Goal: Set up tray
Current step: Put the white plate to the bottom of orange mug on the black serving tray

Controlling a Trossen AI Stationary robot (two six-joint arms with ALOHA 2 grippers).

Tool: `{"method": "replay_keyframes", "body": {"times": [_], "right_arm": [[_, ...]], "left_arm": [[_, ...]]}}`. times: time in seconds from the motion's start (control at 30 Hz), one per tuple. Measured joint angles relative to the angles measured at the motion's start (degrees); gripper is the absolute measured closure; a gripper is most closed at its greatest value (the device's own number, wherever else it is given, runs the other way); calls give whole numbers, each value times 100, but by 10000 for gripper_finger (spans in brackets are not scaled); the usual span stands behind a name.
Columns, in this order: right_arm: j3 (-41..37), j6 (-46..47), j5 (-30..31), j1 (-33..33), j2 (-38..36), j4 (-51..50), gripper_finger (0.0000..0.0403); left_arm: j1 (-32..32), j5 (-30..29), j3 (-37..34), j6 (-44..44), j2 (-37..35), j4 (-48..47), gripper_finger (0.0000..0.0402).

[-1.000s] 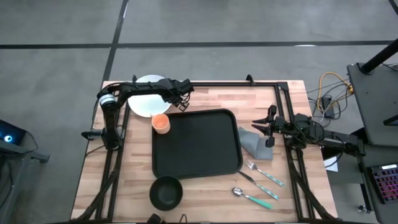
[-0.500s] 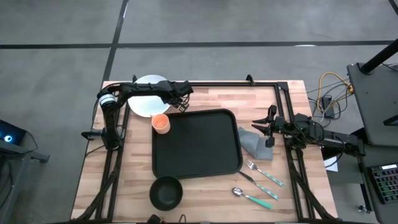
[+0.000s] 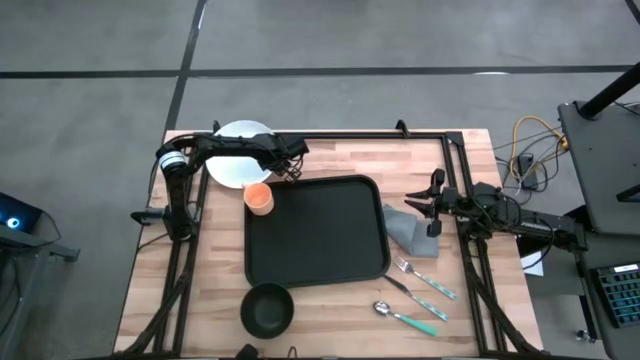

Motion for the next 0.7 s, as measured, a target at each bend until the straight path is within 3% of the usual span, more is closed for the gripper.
{"method": "replay_keyframes", "body": {"times": [0.07,0.17,0.7], "right_arm": [[-1,4,0,0,0,1,335],[0,-1,-1,0,0,0,335],[-1,8,1,0,-2,1,335]], "left_arm": [[0,-9,2,103,-1,-3,381],[0,-10,4,214,-1,23,395],[-700,-314,537,711,-2,-78,401]]}}
